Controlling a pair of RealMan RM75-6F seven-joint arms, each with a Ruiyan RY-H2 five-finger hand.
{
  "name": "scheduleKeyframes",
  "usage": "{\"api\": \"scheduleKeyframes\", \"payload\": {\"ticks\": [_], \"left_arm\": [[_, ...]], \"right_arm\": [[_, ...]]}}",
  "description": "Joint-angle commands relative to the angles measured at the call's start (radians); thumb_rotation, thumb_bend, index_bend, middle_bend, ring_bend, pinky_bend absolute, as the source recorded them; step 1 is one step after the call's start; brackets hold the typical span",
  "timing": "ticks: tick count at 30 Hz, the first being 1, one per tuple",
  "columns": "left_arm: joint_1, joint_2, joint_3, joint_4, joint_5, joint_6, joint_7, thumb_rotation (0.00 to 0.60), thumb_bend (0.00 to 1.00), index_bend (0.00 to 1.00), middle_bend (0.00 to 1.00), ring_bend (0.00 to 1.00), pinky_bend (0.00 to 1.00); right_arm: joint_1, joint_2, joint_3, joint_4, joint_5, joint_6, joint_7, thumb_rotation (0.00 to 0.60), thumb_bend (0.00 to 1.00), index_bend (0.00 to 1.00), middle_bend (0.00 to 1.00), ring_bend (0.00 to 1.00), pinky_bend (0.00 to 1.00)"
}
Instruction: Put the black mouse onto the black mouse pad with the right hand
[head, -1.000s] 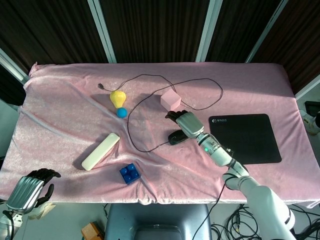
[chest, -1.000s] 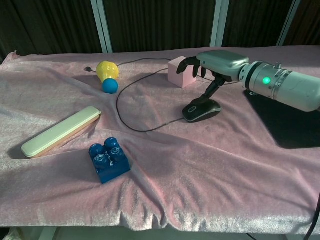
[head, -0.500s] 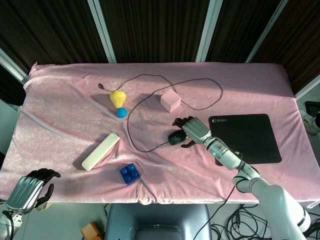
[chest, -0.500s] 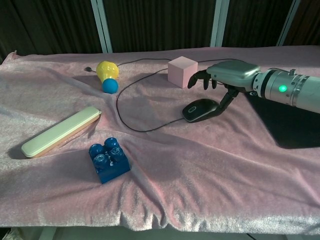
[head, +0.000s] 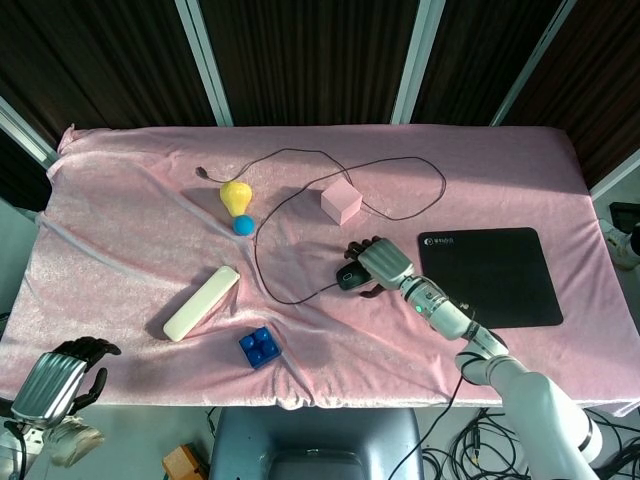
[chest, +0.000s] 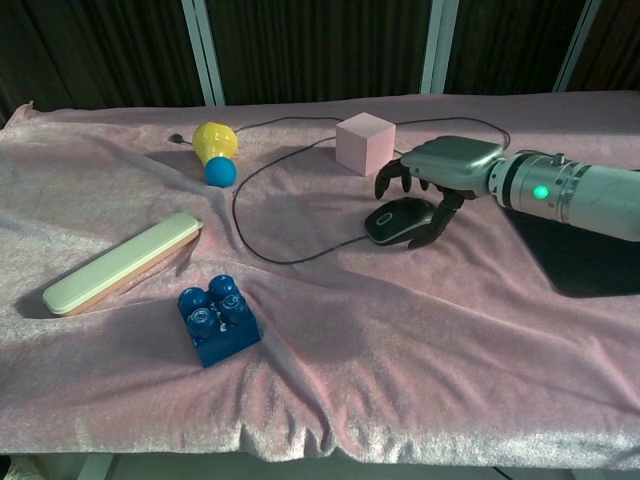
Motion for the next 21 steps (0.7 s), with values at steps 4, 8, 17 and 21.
{"api": "scheduleKeyframes", "payload": {"ticks": [4,8,17,21], "left_arm": [[0.001,0.002,-0.002,0.0,-0.004,0.003,-0.006,0.6,0.58,0.38,0.39,0.32,0.44],[0.002,0.003,-0.003,0.001,-0.005,0.005,-0.01,0.6,0.58,0.38,0.39,0.32,0.44],[0.001,0.003,-0.002,0.001,-0.003,0.004,-0.01,0.6,0.58,0.38,0.39,0.32,0.44],[0.002,0.003,-0.001,0.001,-0.001,0.005,-0.011,0.6,0.58,0.38,0.39,0.32,0.44]], "right_arm": [[0.016,-0.035,0.01,0.044,0.008,-0.028,0.008,0.6,0.24,0.44,0.36,0.42,0.51],[0.018,-0.05,0.009,0.069,0.008,-0.035,0.003,0.6,0.28,0.5,0.39,0.45,0.53],[0.011,-0.047,0.01,0.076,0.008,-0.02,-0.011,0.6,0.35,0.62,0.43,0.5,0.59],[-0.003,-0.009,0.017,0.031,0.009,0.028,0.007,0.6,0.39,0.62,0.43,0.5,0.59]]}}
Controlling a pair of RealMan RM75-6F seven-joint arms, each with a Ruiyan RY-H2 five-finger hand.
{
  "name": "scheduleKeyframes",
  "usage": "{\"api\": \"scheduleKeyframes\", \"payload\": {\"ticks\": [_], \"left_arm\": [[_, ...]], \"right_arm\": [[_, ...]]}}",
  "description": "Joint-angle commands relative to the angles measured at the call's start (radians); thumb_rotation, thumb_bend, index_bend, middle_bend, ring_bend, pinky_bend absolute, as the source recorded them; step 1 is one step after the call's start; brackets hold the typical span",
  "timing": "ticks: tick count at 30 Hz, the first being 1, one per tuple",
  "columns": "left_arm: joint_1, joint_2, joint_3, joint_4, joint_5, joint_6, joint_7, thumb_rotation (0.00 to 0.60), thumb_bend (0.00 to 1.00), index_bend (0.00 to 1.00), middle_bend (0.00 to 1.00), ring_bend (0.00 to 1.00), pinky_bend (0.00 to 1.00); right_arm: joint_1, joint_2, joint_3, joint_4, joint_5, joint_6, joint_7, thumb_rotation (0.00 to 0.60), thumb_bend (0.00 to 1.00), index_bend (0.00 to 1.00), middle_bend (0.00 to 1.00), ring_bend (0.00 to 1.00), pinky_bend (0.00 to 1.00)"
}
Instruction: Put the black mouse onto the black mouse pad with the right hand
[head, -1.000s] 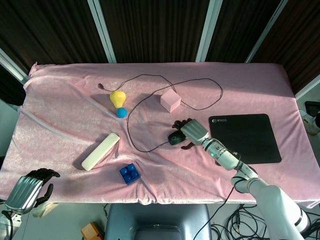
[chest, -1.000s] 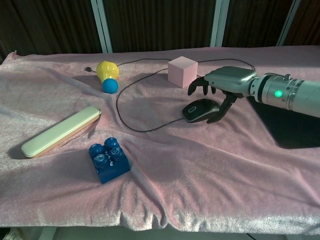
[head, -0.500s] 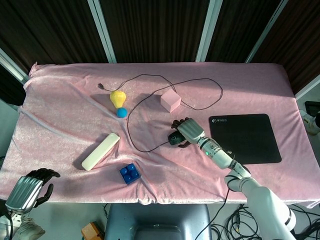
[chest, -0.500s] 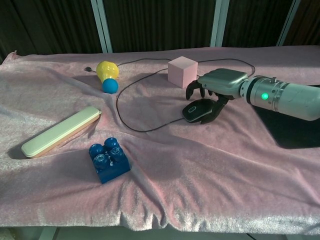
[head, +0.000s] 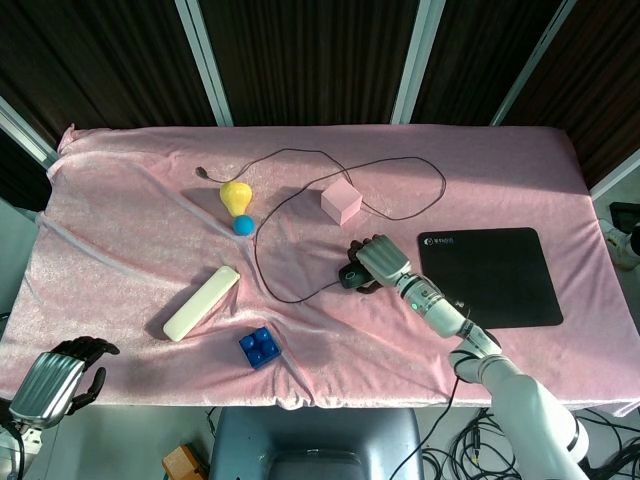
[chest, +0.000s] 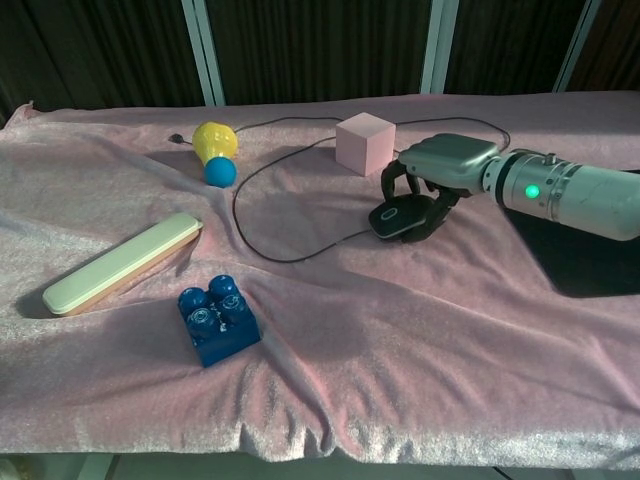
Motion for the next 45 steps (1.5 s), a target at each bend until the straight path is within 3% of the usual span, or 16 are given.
{"api": "scheduleKeyframes", "payload": {"ticks": [1,9,17,24,32,38,45], "left_arm": [[0.0,0.0,0.0,0.0,0.0,0.0,-0.001,0.6,0.58,0.38,0.39,0.32,0.44],[0.0,0.001,0.001,-0.003,0.002,0.0,0.002,0.6,0.58,0.38,0.39,0.32,0.44],[0.0,0.0,0.004,-0.003,0.007,-0.002,0.006,0.6,0.58,0.38,0.39,0.32,0.44],[0.001,-0.001,0.003,-0.004,0.008,0.002,0.007,0.6,0.58,0.38,0.39,0.32,0.44],[-0.002,-0.002,0.002,-0.004,0.003,-0.006,0.011,0.6,0.58,0.38,0.39,0.32,0.44],[-0.002,-0.002,0.002,-0.006,0.002,-0.007,0.012,0.6,0.58,0.38,0.39,0.32,0.44],[-0.001,0.0,0.004,-0.007,0.004,-0.006,0.01,0.6,0.58,0.38,0.39,0.32,0.44]], "right_arm": [[-0.02,0.044,0.007,-0.051,0.0,0.06,0.015,0.6,0.42,0.62,0.43,0.5,0.59],[-0.115,0.215,0.004,-0.239,0.0,0.213,-0.019,0.6,0.65,0.65,0.45,0.53,0.59],[-0.234,0.35,-0.027,-0.362,0.032,0.237,-0.163,0.6,0.67,0.65,0.45,0.53,0.59],[-0.275,0.358,-0.032,-0.322,0.08,0.139,-0.15,0.6,0.67,0.66,0.46,0.54,0.59],[-0.283,0.283,-0.041,-0.18,0.072,0.076,-0.073,0.6,0.67,0.64,0.46,0.54,0.59],[-0.293,0.241,-0.05,-0.1,0.043,0.102,-0.019,0.6,0.67,0.6,0.46,0.52,0.58],[-0.329,0.25,-0.053,-0.088,0.028,0.161,-0.007,0.6,0.67,0.6,0.46,0.52,0.59]]}}
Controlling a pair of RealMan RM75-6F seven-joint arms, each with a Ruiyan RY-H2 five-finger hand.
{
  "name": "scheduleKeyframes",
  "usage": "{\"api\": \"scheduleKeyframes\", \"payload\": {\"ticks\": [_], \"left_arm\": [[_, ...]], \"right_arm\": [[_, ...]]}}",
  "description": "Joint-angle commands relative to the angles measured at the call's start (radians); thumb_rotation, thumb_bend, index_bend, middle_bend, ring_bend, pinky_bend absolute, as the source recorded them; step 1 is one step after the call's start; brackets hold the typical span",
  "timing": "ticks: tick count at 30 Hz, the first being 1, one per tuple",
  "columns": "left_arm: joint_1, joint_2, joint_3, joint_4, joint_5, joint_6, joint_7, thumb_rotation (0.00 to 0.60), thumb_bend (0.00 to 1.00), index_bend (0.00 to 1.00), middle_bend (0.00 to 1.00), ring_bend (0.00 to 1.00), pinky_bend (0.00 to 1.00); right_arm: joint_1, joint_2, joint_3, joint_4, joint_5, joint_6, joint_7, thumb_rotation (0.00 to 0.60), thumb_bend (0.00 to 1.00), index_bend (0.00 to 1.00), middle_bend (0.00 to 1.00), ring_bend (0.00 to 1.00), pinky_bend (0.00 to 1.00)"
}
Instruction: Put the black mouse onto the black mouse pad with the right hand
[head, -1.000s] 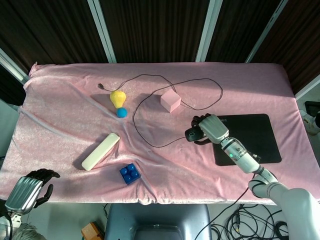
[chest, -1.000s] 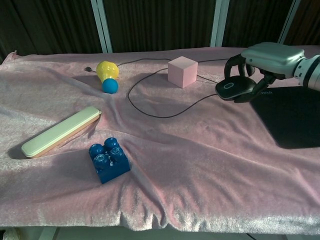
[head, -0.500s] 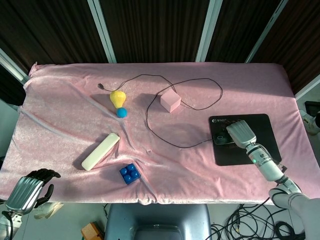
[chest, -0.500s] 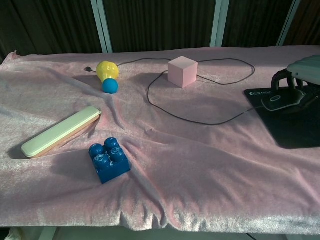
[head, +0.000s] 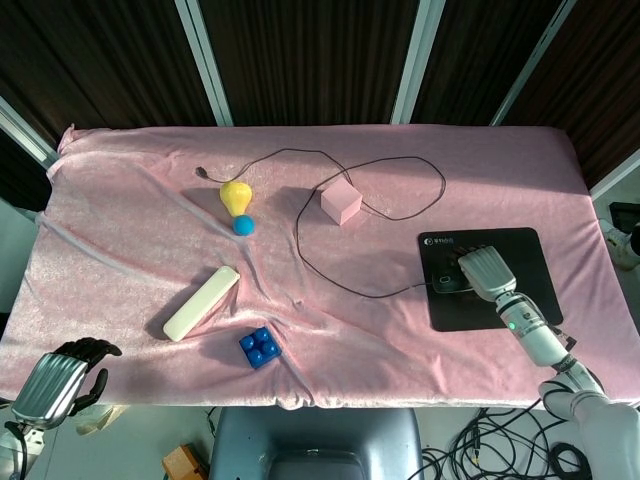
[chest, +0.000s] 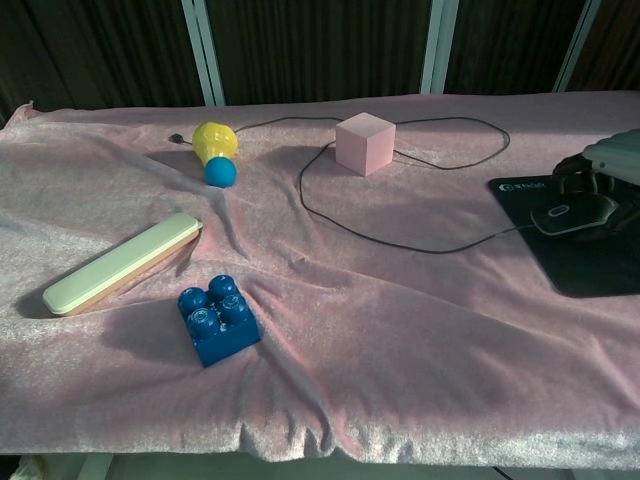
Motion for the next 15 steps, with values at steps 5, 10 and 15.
{"api": "scheduleKeyframes", "payload": {"ticks": [5,10,15], "left_arm": [[0.001,0.001,0.002,-0.001,0.003,0.001,-0.002,0.6,0.58,0.38,0.39,0.32,0.44],[-0.001,0.0,0.002,-0.002,0.002,-0.002,0.002,0.6,0.58,0.38,0.39,0.32,0.44],[-0.001,-0.001,0.001,-0.003,0.0,-0.005,0.006,0.6,0.58,0.38,0.39,0.32,0.44]], "right_arm": [[-0.041,0.026,0.002,-0.009,0.002,0.022,-0.027,0.6,0.67,0.61,0.46,0.52,0.59],[-0.053,0.031,0.013,-0.005,0.02,-0.005,-0.058,0.6,0.67,0.61,0.46,0.52,0.59],[-0.051,0.045,0.017,-0.026,0.03,-0.054,-0.075,0.6,0.61,0.35,0.38,0.39,0.49]]}}
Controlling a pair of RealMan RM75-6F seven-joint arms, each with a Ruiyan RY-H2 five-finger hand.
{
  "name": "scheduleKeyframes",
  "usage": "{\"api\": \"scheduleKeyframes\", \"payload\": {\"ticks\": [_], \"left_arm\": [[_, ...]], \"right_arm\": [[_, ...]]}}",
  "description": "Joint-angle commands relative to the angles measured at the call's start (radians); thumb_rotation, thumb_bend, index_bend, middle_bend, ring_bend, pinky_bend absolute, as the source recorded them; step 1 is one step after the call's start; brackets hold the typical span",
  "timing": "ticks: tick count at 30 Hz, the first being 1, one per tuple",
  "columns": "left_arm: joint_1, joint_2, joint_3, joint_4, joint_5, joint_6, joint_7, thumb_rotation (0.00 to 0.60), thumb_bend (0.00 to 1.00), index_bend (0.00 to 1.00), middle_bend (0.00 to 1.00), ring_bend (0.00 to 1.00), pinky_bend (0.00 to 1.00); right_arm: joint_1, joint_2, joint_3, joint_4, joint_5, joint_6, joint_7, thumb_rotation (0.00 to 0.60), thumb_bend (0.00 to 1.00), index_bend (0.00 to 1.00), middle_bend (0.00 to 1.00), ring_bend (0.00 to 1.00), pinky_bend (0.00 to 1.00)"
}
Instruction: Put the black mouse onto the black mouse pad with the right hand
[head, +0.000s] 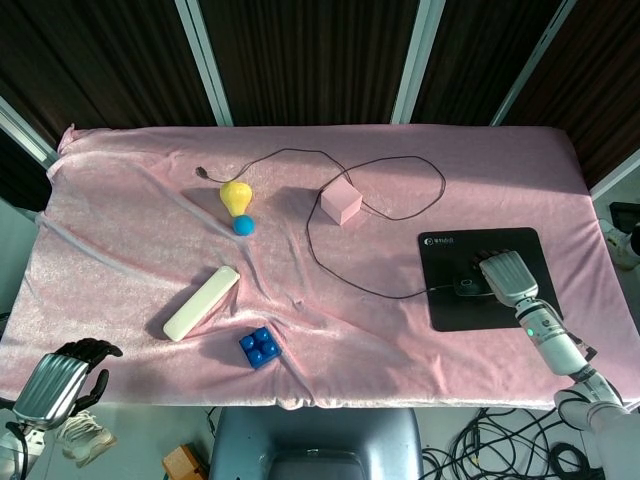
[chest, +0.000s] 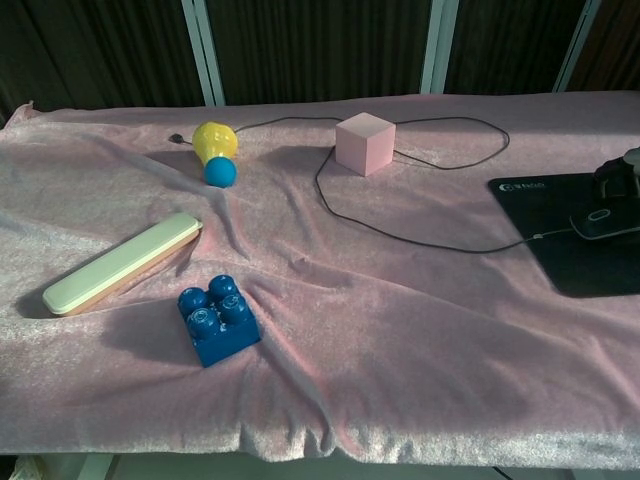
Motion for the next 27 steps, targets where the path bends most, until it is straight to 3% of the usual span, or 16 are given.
{"api": "scheduleKeyframes", "payload": {"ticks": [1,3,5,9,13,17,21,25,27], "left_arm": [[0.0,0.0,0.0,-0.001,0.0,-0.001,0.001,0.6,0.58,0.38,0.39,0.32,0.44],[-0.001,0.0,0.0,-0.001,0.0,-0.002,0.003,0.6,0.58,0.38,0.39,0.32,0.44],[-0.001,-0.001,0.0,-0.001,0.0,-0.002,0.004,0.6,0.58,0.38,0.39,0.32,0.44],[0.0,-0.001,-0.001,-0.002,-0.002,0.0,0.005,0.6,0.58,0.38,0.39,0.32,0.44],[0.0,-0.003,-0.001,-0.001,-0.003,-0.001,0.008,0.6,0.58,0.38,0.39,0.32,0.44],[-0.001,-0.005,-0.005,-0.001,-0.009,-0.004,0.014,0.6,0.58,0.38,0.39,0.32,0.44],[0.0,-0.009,-0.01,-0.001,-0.018,-0.005,0.023,0.6,0.58,0.38,0.39,0.32,0.44],[0.001,-0.011,-0.012,-0.002,-0.022,-0.003,0.027,0.6,0.58,0.38,0.39,0.32,0.44],[0.002,-0.012,-0.014,-0.002,-0.025,-0.002,0.033,0.6,0.58,0.38,0.39,0.32,0.44]], "right_arm": [[0.003,0.018,0.001,-0.029,0.007,-0.039,-0.012,0.6,0.58,0.28,0.35,0.35,0.46],[0.004,0.033,0.004,-0.054,0.01,-0.047,-0.014,0.6,0.48,0.09,0.24,0.25,0.36],[0.001,0.051,0.008,-0.085,0.01,-0.037,-0.01,0.6,0.36,0.01,0.16,0.17,0.28],[-0.012,0.095,0.019,-0.163,-0.002,0.034,0.028,0.6,0.21,0.0,0.03,0.05,0.15],[-0.037,0.151,0.021,-0.263,-0.042,0.165,0.09,0.6,0.19,0.0,0.01,0.02,0.12],[-0.081,0.234,0.031,-0.432,-0.067,0.306,0.073,0.6,0.19,0.0,0.01,0.02,0.12],[-0.151,0.325,0.042,-0.645,-0.054,0.412,-0.068,0.6,0.19,0.0,0.01,0.02,0.12],[-0.182,0.362,0.039,-0.736,-0.039,0.433,-0.154,0.6,0.19,0.0,0.01,0.02,0.12],[-0.236,0.4,0.03,-0.835,-0.021,0.481,-0.283,0.6,0.2,0.0,0.01,0.02,0.12]]}}
